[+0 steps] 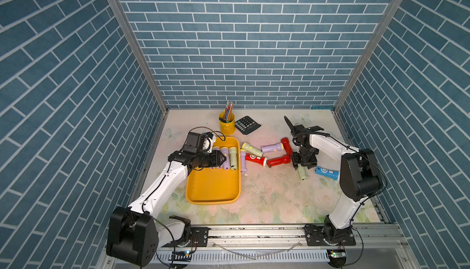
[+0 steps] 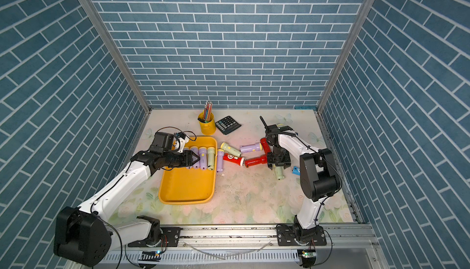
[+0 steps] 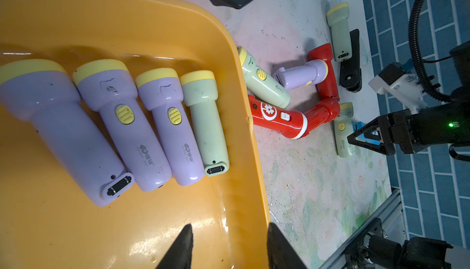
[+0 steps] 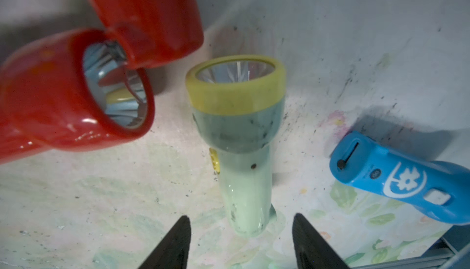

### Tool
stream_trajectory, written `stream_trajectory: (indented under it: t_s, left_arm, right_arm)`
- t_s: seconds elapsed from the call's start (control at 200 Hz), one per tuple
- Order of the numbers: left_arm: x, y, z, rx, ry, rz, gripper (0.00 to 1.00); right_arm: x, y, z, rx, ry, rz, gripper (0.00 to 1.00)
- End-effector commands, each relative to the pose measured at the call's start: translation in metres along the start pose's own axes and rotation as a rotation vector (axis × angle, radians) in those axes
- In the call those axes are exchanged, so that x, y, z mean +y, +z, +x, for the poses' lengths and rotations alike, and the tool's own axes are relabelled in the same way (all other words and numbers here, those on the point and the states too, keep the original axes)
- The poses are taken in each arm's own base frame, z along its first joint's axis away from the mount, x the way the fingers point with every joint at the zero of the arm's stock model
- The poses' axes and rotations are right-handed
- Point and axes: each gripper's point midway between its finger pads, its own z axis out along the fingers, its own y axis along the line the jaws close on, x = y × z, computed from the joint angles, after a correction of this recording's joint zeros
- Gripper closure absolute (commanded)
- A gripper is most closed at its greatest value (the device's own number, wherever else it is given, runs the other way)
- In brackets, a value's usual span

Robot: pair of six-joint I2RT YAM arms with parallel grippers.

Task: Put the flashlights into the storage boxes
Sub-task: Place the flashlight at the storage box, then pick up the flashlight from the center of the board.

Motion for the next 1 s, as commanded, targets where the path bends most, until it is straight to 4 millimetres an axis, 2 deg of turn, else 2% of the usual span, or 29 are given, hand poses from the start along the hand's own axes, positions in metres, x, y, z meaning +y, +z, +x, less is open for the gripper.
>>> stream_trajectory:
  t_s: [0.0, 0.27, 0.5, 0.64, 0.765, 0.84, 0.995]
  left_arm:
    - [0.003, 0.003, 0.004, 0.015, -0.005, -0.015, 0.52]
    - [0.005, 0.004, 0.006, 0.025, -0.010, -0.021, 0.52]
    - [0.005, 0.005, 0.007, 0.027, -0.013, -0.023, 0.52]
    - [0.004, 0.005, 0.006, 0.026, -0.012, -0.022, 0.52]
    - [0.000, 0.004, 0.005, 0.024, -0.011, -0.012, 0.52]
    - [-0.006, 0.002, 0.003, 0.013, -0.006, 0.011, 0.52]
    - [-0.042, 0.003, -0.005, -0.027, 0.060, 0.149, 0.52]
  right_arm:
    - [-0.003, 0.016, 0.013, 0.077, -0.032, 0.000, 0.36]
    - [-0.004, 0.035, 0.023, 0.142, -0.049, 0.004, 0.41]
    - [-0.001, 0.043, 0.031, 0.166, -0.053, -0.017, 0.47]
    - [-0.003, 0.042, 0.032, 0.161, -0.057, -0.008, 0.57]
    - [-0.005, 0.032, 0.032, 0.111, -0.056, -0.016, 0.63]
    - [0.006, 0.019, 0.030, 0.047, -0.088, -0.095, 0.67]
    - [0.031, -0.014, 0.026, -0.115, -0.101, -0.274, 0.74]
